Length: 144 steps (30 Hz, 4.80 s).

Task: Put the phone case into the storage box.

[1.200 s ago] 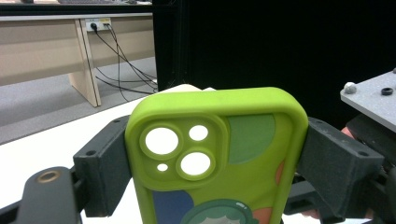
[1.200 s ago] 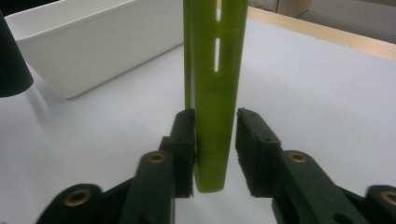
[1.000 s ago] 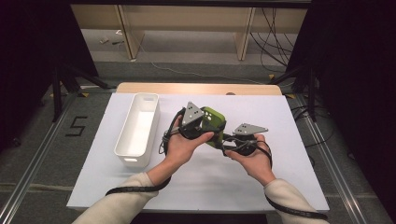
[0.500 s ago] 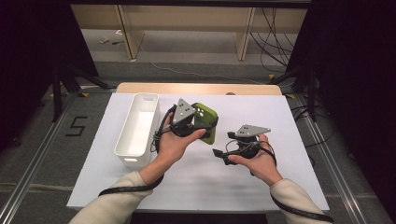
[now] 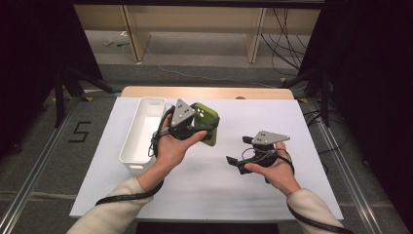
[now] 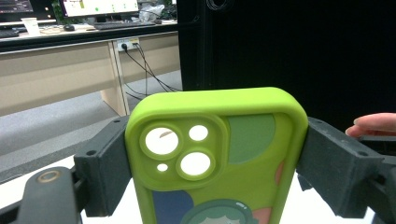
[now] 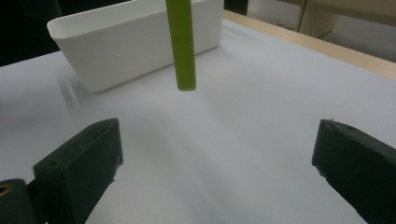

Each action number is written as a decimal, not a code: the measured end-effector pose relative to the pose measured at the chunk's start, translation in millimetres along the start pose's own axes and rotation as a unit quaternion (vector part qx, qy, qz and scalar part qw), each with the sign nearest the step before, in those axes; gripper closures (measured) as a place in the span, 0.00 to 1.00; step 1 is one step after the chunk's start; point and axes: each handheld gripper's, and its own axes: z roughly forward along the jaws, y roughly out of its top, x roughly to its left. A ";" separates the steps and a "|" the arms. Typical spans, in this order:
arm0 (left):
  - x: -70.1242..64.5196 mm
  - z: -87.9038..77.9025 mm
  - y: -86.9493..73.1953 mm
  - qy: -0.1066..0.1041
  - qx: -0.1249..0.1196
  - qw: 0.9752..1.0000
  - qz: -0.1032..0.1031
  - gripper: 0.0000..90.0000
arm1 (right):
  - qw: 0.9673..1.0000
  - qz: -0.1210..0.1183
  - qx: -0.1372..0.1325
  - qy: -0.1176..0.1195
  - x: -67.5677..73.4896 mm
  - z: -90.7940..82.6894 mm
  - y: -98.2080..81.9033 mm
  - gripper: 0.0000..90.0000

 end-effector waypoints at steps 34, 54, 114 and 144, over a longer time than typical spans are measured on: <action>27.7 -22.5 2.9 0.040 0.001 0.999 -0.010 0.18 | 0.999 0.003 -0.033 -0.005 -6.0 -24.3 -7.4 0.02; 44.4 -33.3 6.7 0.064 -0.002 0.998 -0.019 0.18 | 0.999 0.003 -0.040 -0.012 -7.9 -39.5 -15.2 0.02; 91.9 -59.7 17.2 0.139 -0.015 0.990 -0.031 0.18 | 0.998 0.014 -0.059 -0.034 -10.0 -66.2 -30.2 0.03; 110.4 -69.4 19.4 0.166 -0.019 0.985 -0.039 0.18 | 0.997 0.018 -0.063 -0.037 -10.9 -67.8 -31.8 0.03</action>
